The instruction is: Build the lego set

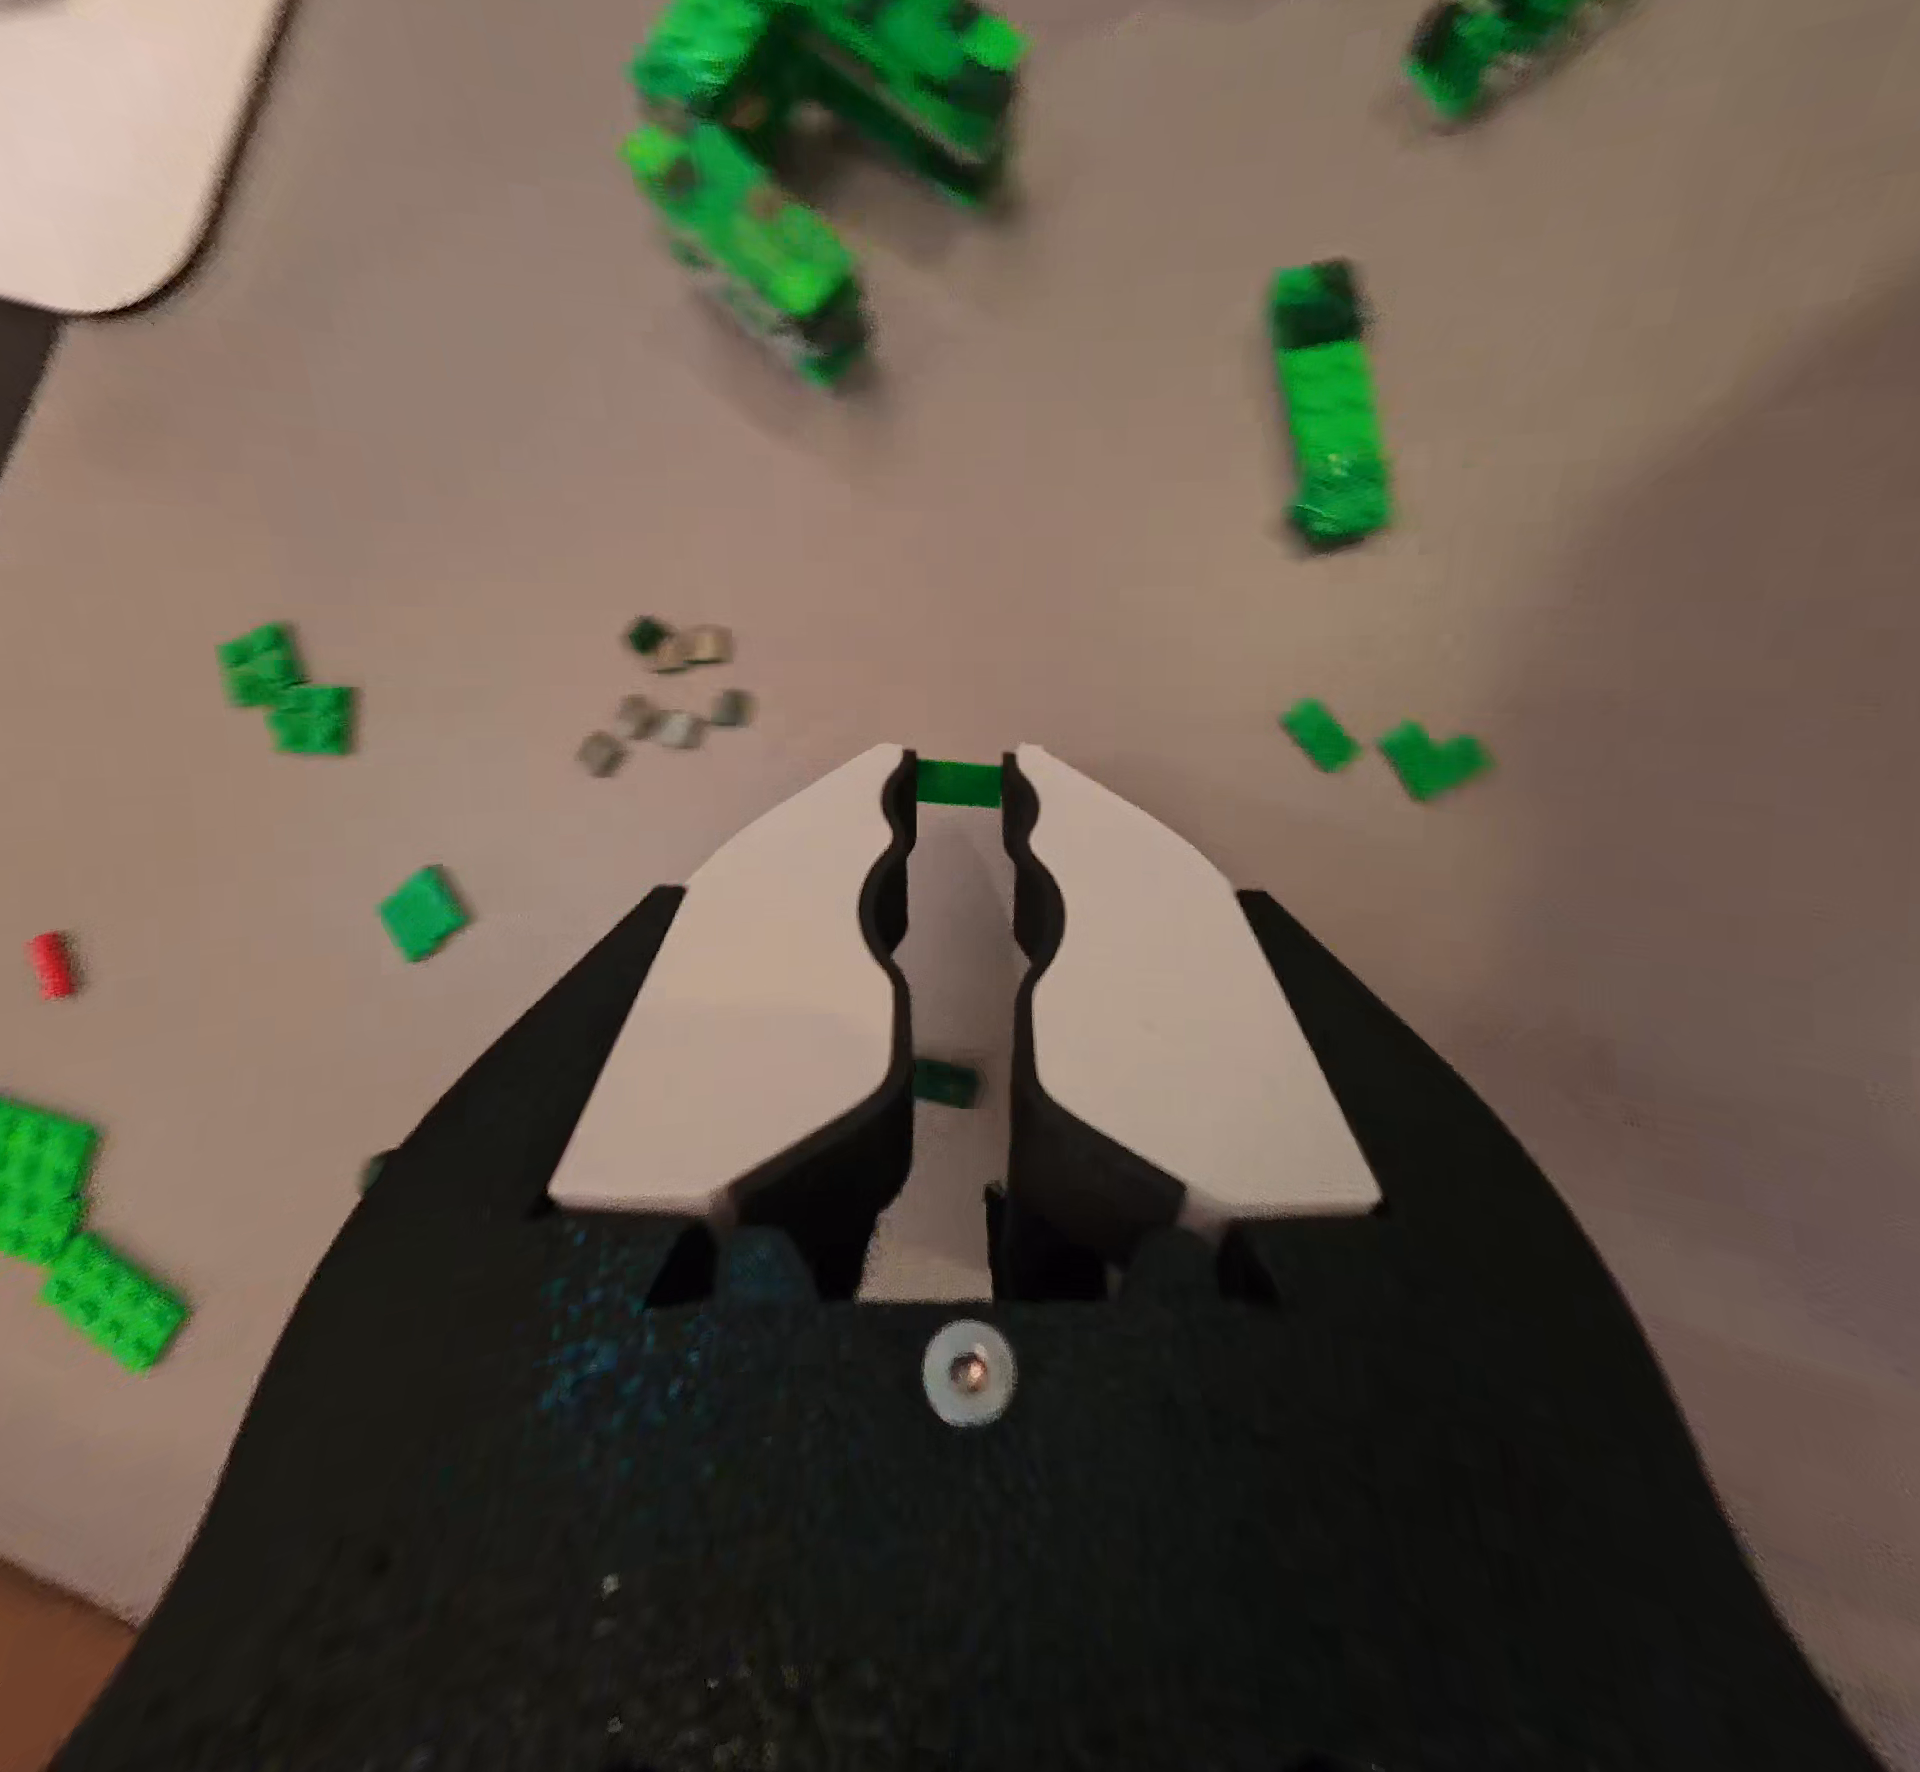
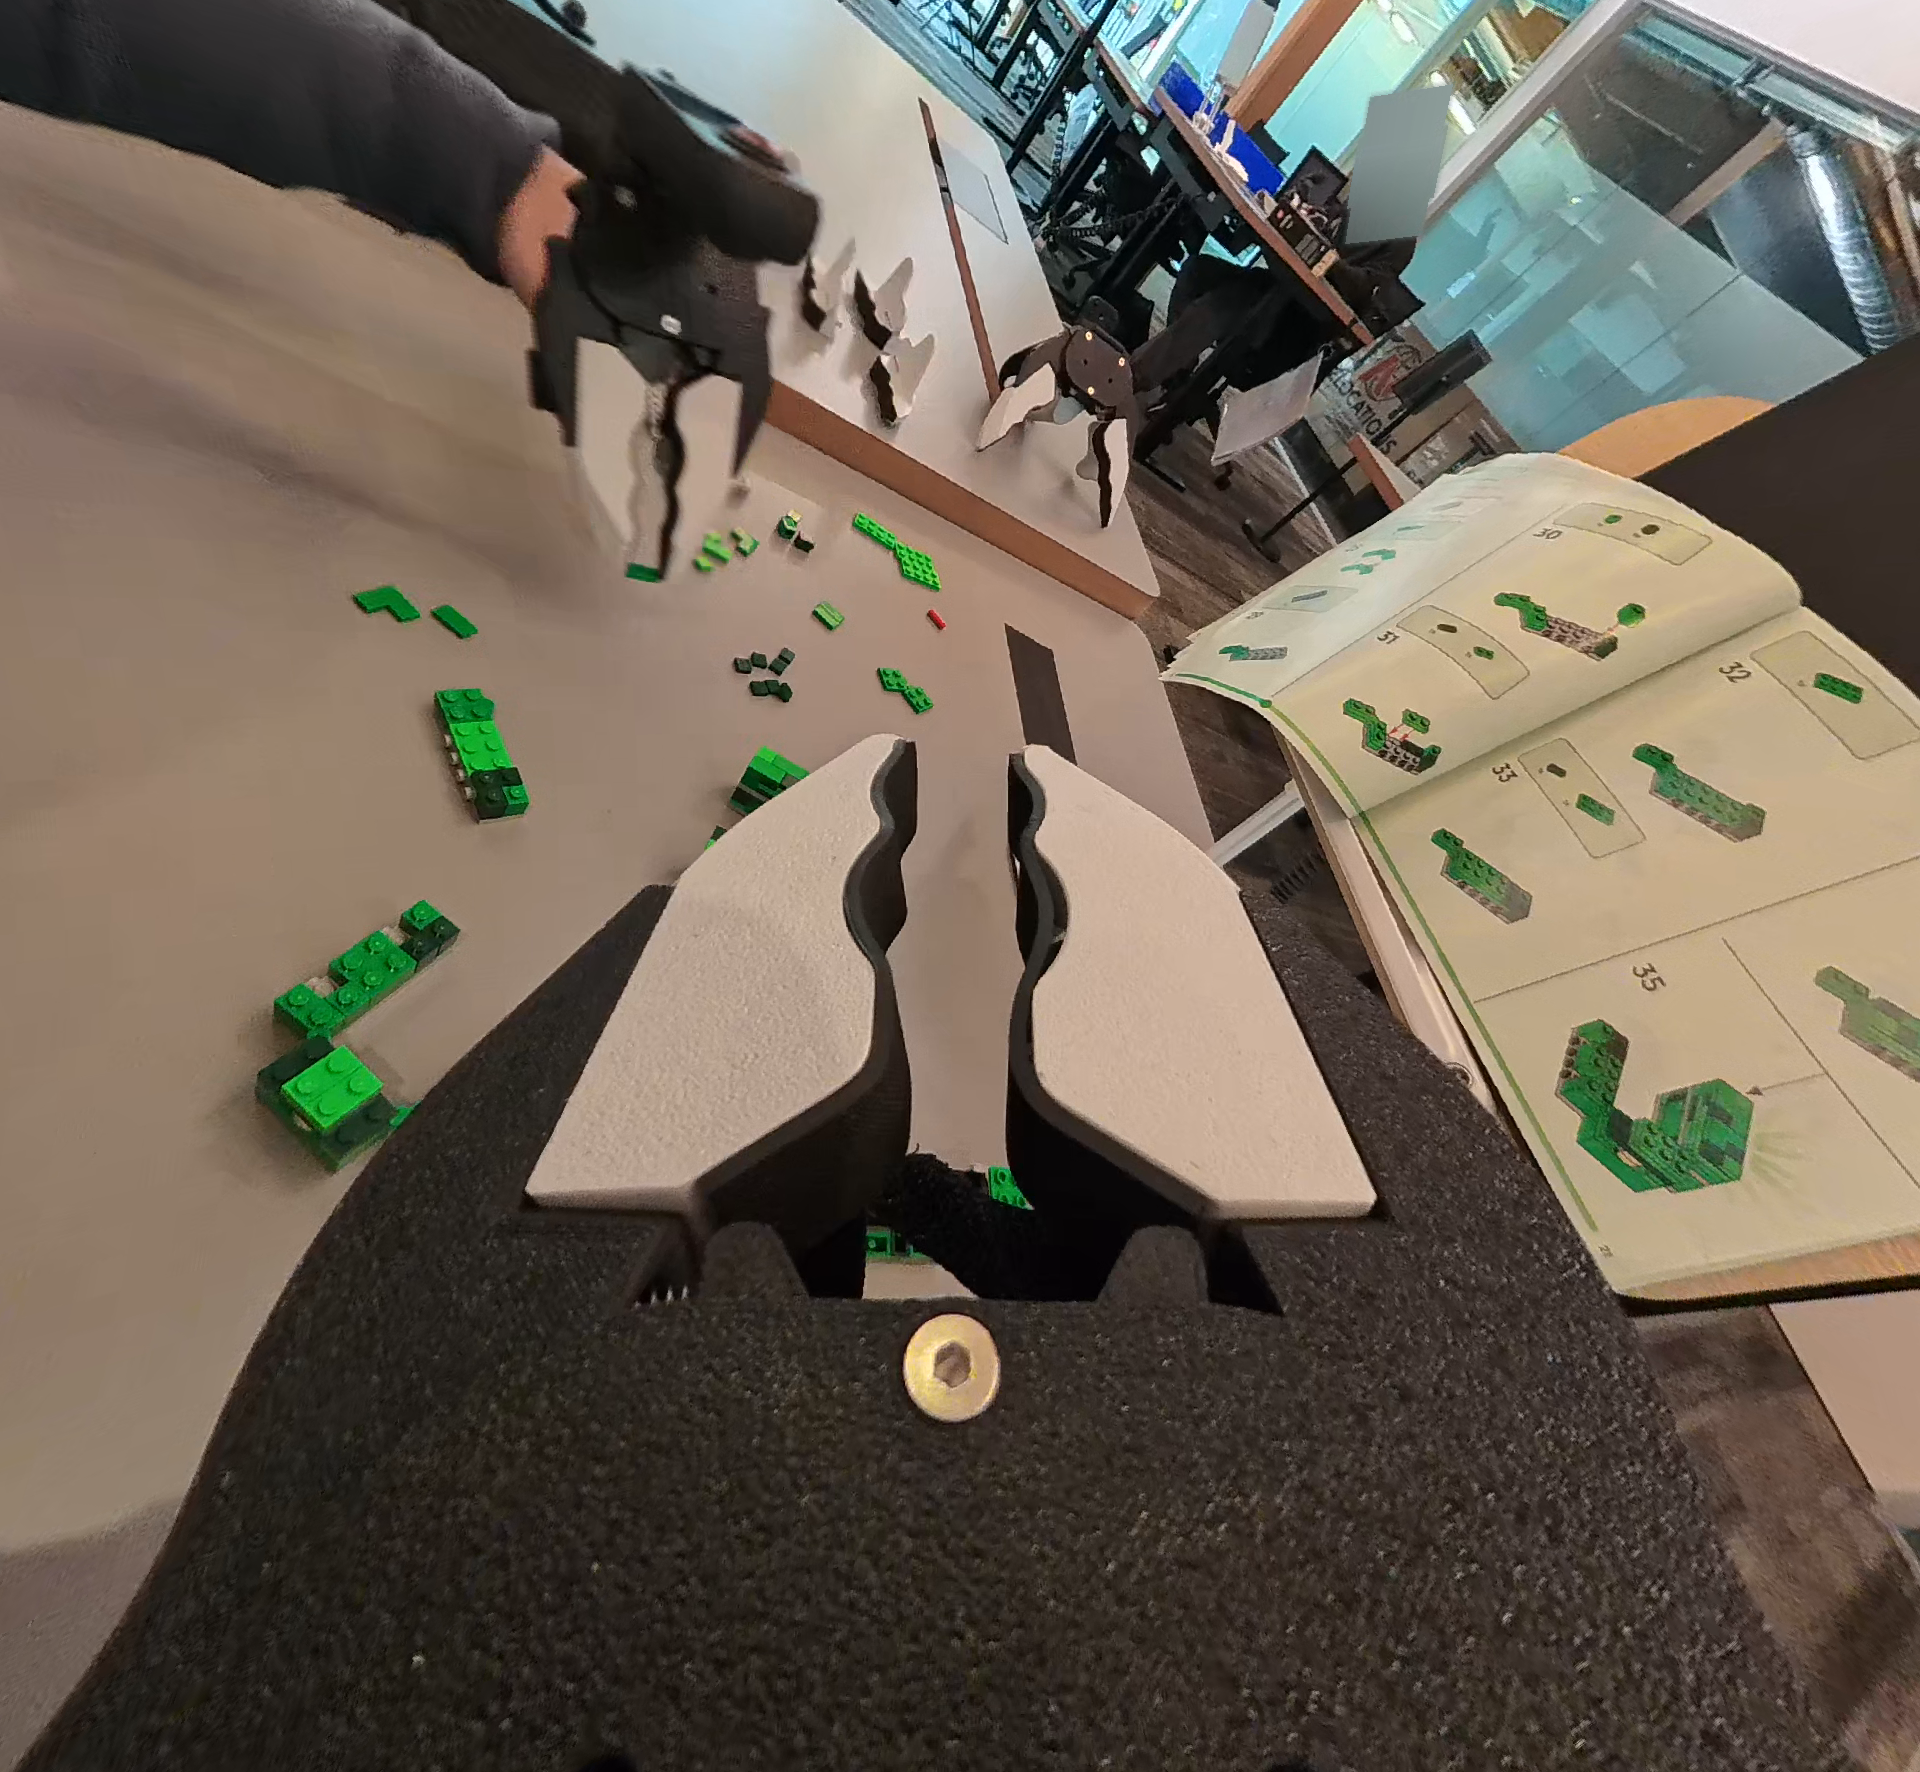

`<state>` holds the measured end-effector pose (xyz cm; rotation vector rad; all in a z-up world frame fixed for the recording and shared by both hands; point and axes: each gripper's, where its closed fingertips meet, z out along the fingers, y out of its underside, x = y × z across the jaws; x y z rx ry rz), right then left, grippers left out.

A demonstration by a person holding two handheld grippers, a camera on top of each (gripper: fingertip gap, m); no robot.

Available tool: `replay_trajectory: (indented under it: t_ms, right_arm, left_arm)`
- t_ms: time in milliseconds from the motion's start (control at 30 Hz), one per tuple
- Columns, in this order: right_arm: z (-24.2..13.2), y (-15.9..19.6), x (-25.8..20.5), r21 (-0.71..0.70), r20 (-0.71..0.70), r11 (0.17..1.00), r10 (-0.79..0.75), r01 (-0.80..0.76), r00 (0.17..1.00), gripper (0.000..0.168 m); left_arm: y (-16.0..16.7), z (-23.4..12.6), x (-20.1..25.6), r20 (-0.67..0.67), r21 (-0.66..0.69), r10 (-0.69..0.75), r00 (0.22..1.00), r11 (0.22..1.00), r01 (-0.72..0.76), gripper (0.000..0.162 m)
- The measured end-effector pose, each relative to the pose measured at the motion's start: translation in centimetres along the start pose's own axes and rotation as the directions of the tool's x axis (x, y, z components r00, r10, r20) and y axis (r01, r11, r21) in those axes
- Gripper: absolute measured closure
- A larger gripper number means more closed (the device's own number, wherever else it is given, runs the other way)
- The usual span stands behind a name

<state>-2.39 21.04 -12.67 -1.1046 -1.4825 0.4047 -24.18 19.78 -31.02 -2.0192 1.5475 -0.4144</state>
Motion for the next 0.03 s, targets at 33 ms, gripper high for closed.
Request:
replay_trajectory:
  t_ms: [33]
  right_arm:
    - [0.05, -0.01, -0.04, -0.001, 0.001, 1.0, -0.001, 0.001, 1.0, 0.152]
  left_arm:
    - [0.25, -0.07, 1.54, -0.024, -0.017, 0.021, 1.0, 1.0, -0.021, 0.147]
